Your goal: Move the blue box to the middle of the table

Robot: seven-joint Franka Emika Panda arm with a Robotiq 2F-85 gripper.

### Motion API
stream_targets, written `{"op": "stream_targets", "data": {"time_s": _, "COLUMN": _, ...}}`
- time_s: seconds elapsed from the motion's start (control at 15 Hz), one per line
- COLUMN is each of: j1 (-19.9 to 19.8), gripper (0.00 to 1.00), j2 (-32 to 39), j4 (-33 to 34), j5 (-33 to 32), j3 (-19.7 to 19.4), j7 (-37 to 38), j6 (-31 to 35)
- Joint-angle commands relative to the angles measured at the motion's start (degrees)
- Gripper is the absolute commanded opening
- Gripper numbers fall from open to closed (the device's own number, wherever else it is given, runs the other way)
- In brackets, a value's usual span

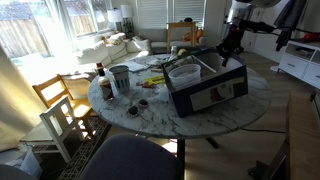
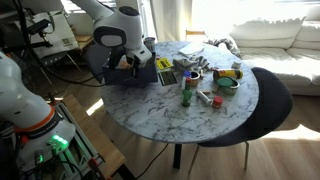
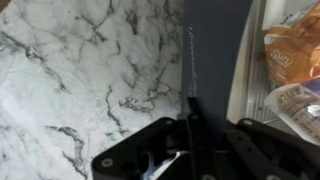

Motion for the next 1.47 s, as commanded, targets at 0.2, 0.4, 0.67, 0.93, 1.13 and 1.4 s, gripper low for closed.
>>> {"op": "stream_targets", "data": {"time_s": 0.2, "j1": -0.84, "gripper": 0.0, "j2": -0.77, "j4": 5.63, "j5": 8.06, "j3": -2.13, "j7": -0.9, "j6": -7.82}}
{"op": "stream_targets", "data": {"time_s": 0.4, "j1": -0.86, "gripper": 0.0, "j2": -0.59, "j4": 6.37, "j5": 12.02, "j3": -2.53, "j7": -2.25, "j6": -7.63}}
{"op": "stream_targets", "data": {"time_s": 0.67, "j1": -1.04, "gripper": 0.0, "j2": -0.35, "j4": 6.5, "j5": 15.59, "j3": -2.95, "j7": -3.81, "j6": -6.56}}
{"op": "stream_targets", "data": {"time_s": 0.93, "j1": -1.39, "gripper": 0.0, "j2": -0.21, "j4": 6.43, "j5": 19.05, "j3": -3.3, "j7": -7.65, "j6": -4.6}}
{"op": "stream_targets", "data": {"time_s": 1.13, "j1": -1.59, "gripper": 0.0, "j2": -0.76, "j4": 6.25, "j5": 20.98, "j3": -3.27, "j7": -10.87, "j6": -3.34}}
{"op": "stream_targets", "data": {"time_s": 1.4, "j1": -1.19, "gripper": 0.0, "j2": 1.45, "j4": 7.54, "j5": 24.2, "j3": -2.96, "j7": -15.7, "j6": -1.61}}
